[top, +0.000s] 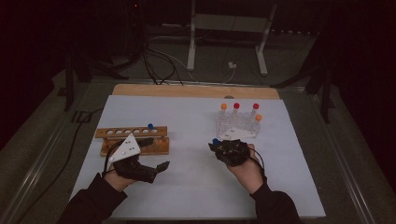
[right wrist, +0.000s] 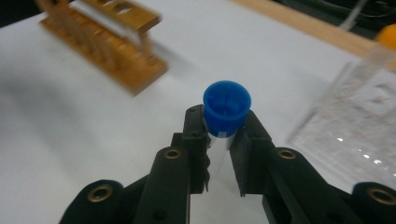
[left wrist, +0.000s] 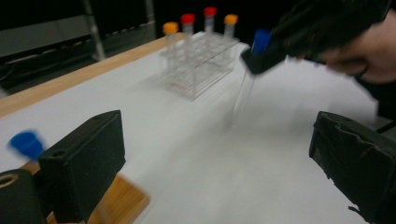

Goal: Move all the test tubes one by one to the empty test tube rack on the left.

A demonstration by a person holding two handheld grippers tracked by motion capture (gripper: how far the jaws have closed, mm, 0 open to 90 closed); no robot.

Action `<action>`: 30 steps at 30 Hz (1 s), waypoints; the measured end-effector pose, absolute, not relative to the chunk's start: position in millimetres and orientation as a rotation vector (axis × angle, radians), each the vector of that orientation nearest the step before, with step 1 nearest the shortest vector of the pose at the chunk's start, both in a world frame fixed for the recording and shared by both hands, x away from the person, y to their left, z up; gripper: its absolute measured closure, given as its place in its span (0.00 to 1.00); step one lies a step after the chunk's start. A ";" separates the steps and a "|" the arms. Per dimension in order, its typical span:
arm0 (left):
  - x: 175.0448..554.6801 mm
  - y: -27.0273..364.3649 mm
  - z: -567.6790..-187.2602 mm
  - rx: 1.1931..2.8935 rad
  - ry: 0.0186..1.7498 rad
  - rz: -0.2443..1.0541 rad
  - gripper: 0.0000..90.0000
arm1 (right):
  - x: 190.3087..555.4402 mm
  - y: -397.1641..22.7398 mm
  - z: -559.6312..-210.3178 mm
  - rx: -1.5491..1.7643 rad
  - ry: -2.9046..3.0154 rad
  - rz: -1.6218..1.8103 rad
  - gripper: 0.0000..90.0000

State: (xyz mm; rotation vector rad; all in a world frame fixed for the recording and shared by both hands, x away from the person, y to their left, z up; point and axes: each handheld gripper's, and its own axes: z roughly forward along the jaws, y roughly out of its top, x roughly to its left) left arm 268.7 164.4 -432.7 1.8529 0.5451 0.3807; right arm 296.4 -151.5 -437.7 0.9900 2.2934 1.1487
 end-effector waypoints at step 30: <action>301.8 63.2 -426.8 1.894 0.346 0.184 0.59 | 275.6 -145.5 -445.7 0.907 2.381 1.212 0.85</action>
